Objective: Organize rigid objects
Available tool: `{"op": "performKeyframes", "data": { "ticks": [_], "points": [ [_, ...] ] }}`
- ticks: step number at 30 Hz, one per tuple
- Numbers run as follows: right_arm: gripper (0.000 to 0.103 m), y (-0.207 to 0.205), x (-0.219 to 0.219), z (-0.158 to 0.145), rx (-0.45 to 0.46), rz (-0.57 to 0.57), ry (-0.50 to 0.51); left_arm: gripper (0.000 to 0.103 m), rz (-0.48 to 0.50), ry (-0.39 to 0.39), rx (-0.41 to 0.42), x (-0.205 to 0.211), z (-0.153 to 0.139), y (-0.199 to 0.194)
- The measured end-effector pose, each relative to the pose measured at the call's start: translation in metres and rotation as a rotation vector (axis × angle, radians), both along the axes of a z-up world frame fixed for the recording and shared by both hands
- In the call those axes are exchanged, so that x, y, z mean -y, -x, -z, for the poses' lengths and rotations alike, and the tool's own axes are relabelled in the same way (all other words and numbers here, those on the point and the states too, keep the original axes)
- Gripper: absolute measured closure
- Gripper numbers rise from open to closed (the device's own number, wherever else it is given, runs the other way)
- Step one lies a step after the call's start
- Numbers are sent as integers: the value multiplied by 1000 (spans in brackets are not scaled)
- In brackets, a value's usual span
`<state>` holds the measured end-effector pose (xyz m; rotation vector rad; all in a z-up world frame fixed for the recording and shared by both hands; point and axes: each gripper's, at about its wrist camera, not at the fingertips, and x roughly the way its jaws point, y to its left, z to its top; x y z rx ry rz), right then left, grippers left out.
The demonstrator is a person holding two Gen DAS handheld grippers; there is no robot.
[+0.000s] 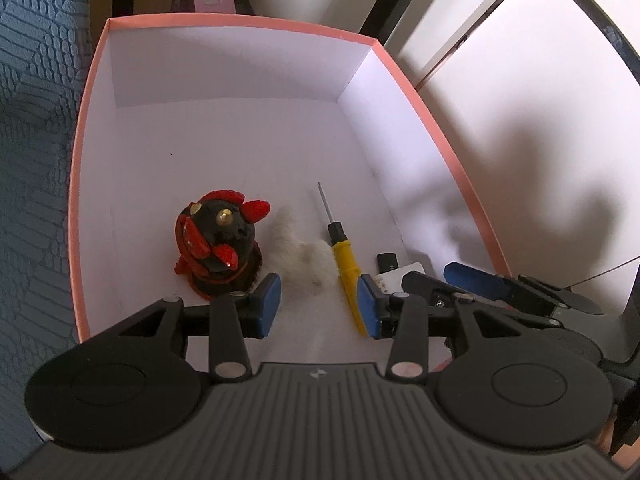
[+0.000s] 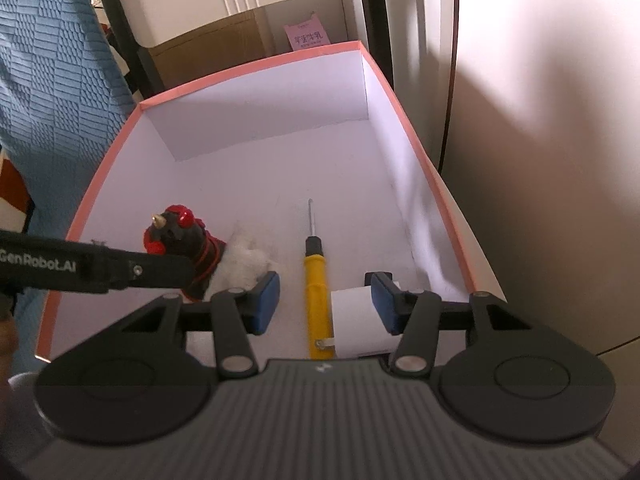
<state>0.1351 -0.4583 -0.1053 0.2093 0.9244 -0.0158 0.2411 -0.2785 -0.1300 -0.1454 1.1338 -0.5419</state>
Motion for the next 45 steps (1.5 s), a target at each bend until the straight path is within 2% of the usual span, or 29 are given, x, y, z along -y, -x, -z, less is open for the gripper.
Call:
{"op": "performKeyframes", "data": {
  "ticks": [5, 10, 17, 22, 28, 32, 39, 45],
  "points": [
    [50, 3, 0, -10, 25, 13, -3, 55, -3, 7, 16, -8, -7, 3],
    [50, 6, -3, -31, 66, 16, -5, 55, -22, 21, 56, -22, -27, 9],
    [50, 14, -13, -73, 147, 12, -17, 55, -40, 35, 133, -44, -66, 21],
    [50, 24, -23, -106, 206, 2, -28, 55, -43, 30, 229, -60, -101, 39],
    [50, 47, -40, -133, 267, -25, -26, 55, -71, 94, 307, -86, -134, 66],
    [50, 63, -49, -141, 288, -33, -31, 55, -91, 133, 344, -101, -147, 87],
    [49, 89, -70, -143, 304, -40, -35, 55, -90, 174, 368, -115, -150, 116],
    [49, 107, -86, -137, 293, -53, -25, 55, -87, 165, 395, -122, -148, 133]
  ]
}}
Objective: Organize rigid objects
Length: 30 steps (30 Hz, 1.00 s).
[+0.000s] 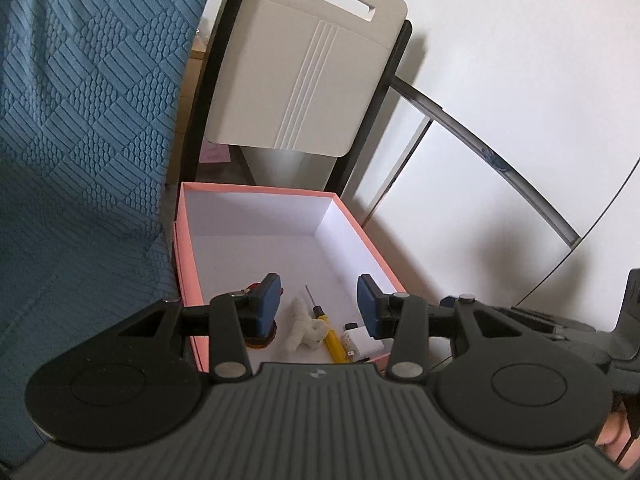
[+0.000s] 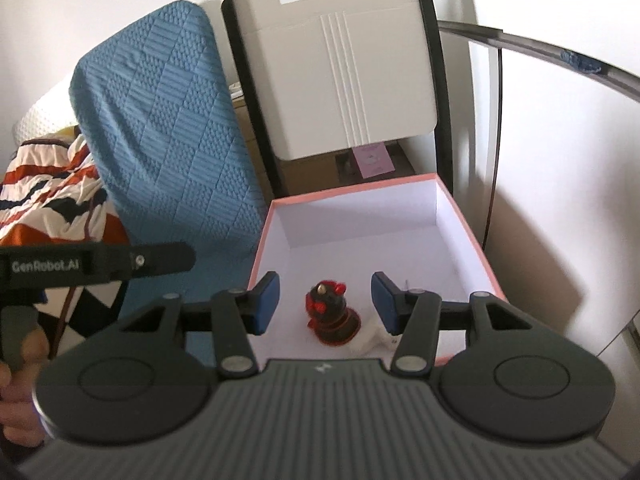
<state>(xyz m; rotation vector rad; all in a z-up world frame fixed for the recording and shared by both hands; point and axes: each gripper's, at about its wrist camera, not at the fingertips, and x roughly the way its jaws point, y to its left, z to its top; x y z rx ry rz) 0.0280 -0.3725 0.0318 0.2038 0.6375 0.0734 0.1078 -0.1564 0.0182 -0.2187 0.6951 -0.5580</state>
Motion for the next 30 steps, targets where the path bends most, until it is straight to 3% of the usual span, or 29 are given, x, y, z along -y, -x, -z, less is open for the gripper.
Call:
{"op": "performKeyframes", "data": {
  "ticks": [10, 16, 18, 30],
  "points": [
    [49, 20, -13, 12, -24, 8, -18, 47, -10, -1, -13, -9, 9, 21],
    [49, 28, -16, 22, -52, 2, -2, 33, -12, -6, 0, -9, 15, 29],
    [49, 30, -20, 23, -49, -4, 13, 23, -12, -30, 29, -7, 16, 34],
    [49, 36, -29, 32, -57, 12, 23, 5, -67, -1, 37, -21, 26, 45]
  ]
}}
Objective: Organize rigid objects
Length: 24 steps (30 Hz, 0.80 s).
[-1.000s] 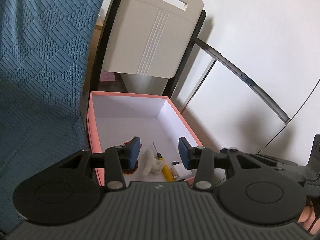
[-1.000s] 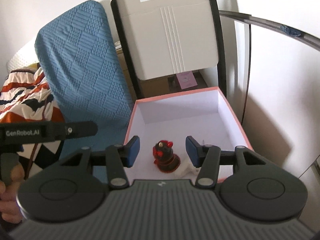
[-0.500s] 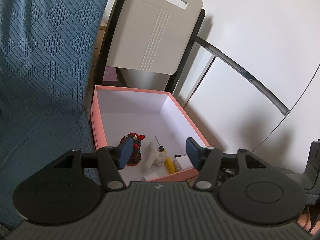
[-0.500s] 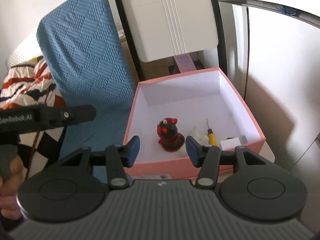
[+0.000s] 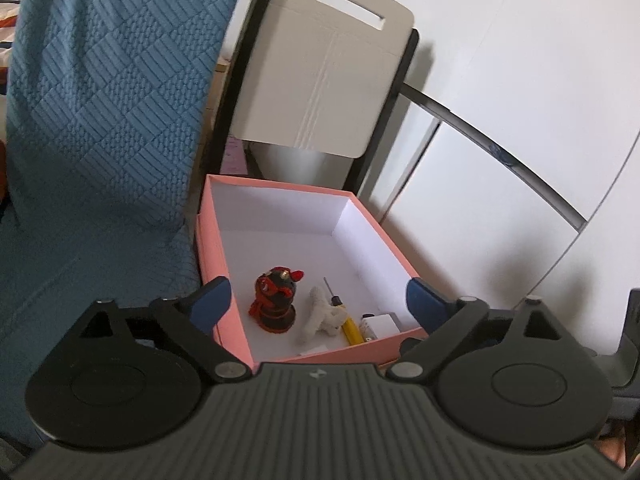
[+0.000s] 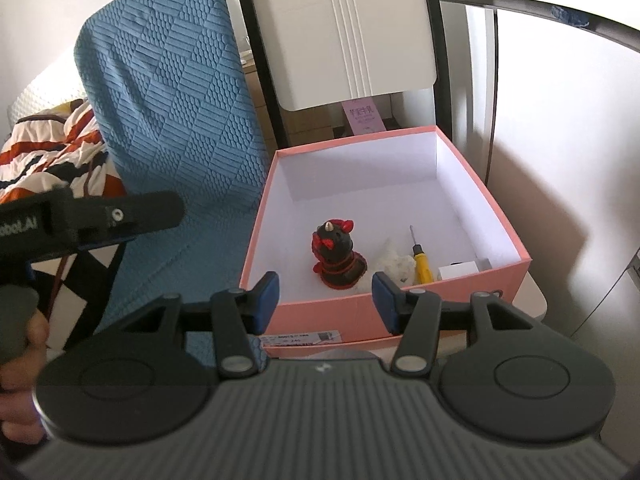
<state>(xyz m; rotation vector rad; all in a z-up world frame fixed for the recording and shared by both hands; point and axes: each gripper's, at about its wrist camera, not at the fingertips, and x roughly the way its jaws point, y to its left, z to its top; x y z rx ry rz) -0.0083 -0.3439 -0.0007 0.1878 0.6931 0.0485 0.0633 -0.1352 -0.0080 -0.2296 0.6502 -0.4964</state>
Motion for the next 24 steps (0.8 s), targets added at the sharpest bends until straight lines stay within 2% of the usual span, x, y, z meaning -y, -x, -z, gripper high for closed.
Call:
{"op": "performKeyframes", "data": {
  "ticks": [2, 4, 5, 6, 8, 24],
  "points": [
    [46, -1, -1, 0, -2, -3, 2, 3, 0, 0, 1, -2, -1, 0],
    [33, -2, -2, 1, -2, 3, 9, 2, -4, -4, -2, -3, -2, -1],
    [19, -2, -3, 1, 0, 11, 12, 2, -6, -8, -3, -3, -2, 0],
    [12, -2, -3, 1, 5, 21, 12, 2, -9, -13, -2, -3, -2, 0],
    [6, -3, -3, 3, -3, 28, 15, 2, -14, -20, -3, -3, -1, 0],
    [6, 1, -10, 3, 12, 28, 43, 1, -55, -39, -47, -8, 7, -6]
  ]
}}
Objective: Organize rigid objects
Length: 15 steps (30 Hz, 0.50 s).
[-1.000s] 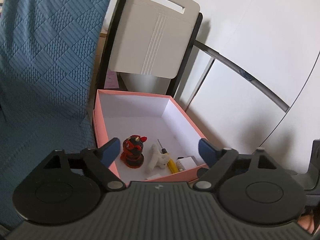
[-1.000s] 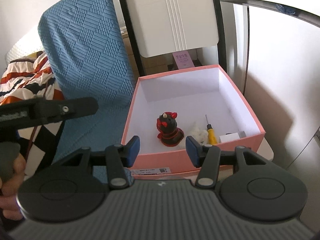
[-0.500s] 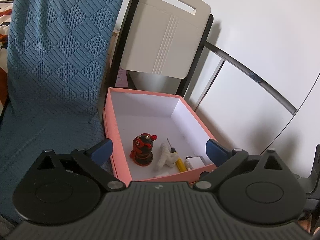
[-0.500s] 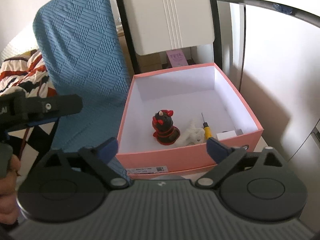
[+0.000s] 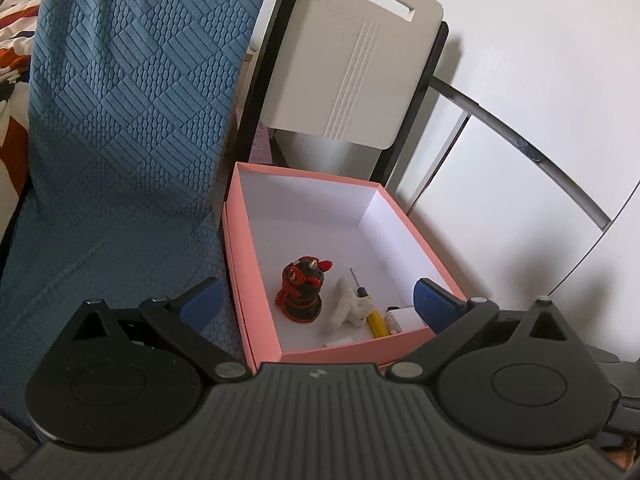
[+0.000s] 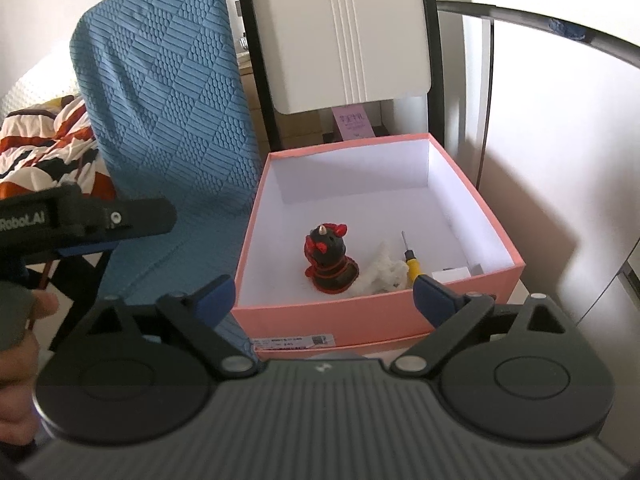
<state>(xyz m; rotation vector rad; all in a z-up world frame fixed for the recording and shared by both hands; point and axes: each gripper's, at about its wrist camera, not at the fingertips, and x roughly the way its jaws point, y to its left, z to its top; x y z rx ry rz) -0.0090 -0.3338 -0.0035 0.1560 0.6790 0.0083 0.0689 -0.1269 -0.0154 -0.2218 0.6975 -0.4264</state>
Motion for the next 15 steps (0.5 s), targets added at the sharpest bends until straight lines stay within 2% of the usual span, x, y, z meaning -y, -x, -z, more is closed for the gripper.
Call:
{"op": "performKeyframes", "data": {
  "ticks": [15],
  "points": [
    [6, 3, -4, 0, -6, -1, -3, 0, 19, -5, 24, 2, -4, 5]
  ]
}}
